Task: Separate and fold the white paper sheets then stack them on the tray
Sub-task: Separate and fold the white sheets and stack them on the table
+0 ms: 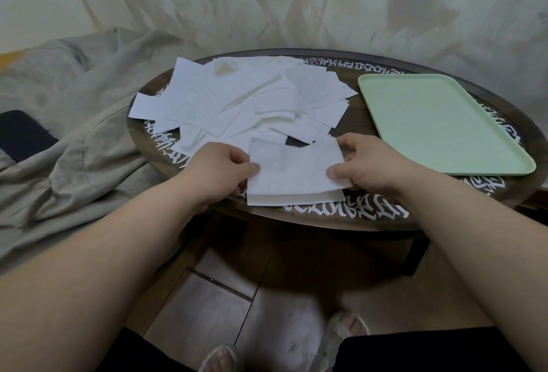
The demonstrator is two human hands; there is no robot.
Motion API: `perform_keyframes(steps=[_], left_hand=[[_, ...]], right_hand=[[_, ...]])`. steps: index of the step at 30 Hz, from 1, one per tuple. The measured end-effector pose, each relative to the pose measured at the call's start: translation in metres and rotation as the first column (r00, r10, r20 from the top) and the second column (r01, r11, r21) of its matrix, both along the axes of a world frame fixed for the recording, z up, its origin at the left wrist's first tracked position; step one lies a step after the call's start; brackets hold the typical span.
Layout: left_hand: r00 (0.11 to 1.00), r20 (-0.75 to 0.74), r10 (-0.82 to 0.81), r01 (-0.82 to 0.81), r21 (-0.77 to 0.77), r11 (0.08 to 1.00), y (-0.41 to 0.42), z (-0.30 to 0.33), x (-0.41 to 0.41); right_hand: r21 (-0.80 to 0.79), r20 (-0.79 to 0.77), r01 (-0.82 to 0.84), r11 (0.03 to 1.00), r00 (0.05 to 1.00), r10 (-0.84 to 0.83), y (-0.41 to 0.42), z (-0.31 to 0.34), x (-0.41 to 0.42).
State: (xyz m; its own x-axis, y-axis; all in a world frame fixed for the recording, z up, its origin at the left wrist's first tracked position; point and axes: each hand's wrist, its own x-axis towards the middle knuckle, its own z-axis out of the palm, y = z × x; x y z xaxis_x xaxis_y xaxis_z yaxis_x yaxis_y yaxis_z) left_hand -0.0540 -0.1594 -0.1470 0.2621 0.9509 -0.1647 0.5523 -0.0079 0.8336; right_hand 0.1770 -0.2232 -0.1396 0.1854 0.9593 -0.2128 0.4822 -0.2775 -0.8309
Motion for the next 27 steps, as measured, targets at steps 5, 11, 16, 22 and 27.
perform_keyframes(steps=[5, 11, 16, 22, 27], left_hand=[[0.973, -0.224, -0.054, 0.076, 0.089, 0.993, -0.003, 0.004, -0.001], [0.888, -0.453, -0.071, 0.171, 0.183, 0.968, 0.002, 0.001, 0.004], [0.921, -0.389, -0.018, 0.114, 0.224, 0.968, 0.009, -0.005, 0.006], [0.948, -0.316, -0.039, 0.107, 0.203, 0.973, 0.009, -0.005, 0.004], [0.948, -0.318, -0.034, 0.104, 0.208, 0.972, 0.008, -0.003, 0.003]], right_hand=[[-0.055, 0.140, -0.053, 0.997, 0.988, 0.061, -0.003, 0.000, 0.001], [0.025, 0.279, -0.081, 0.996, 0.958, 0.071, 0.004, -0.005, -0.004], [0.059, 0.277, -0.023, 0.998, 0.961, 0.006, 0.008, -0.009, -0.002], [0.027, 0.218, 0.030, 0.999, 0.975, -0.035, 0.009, -0.010, 0.006], [0.010, 0.191, 0.012, 1.000, 0.982, -0.014, 0.006, -0.006, 0.006]])
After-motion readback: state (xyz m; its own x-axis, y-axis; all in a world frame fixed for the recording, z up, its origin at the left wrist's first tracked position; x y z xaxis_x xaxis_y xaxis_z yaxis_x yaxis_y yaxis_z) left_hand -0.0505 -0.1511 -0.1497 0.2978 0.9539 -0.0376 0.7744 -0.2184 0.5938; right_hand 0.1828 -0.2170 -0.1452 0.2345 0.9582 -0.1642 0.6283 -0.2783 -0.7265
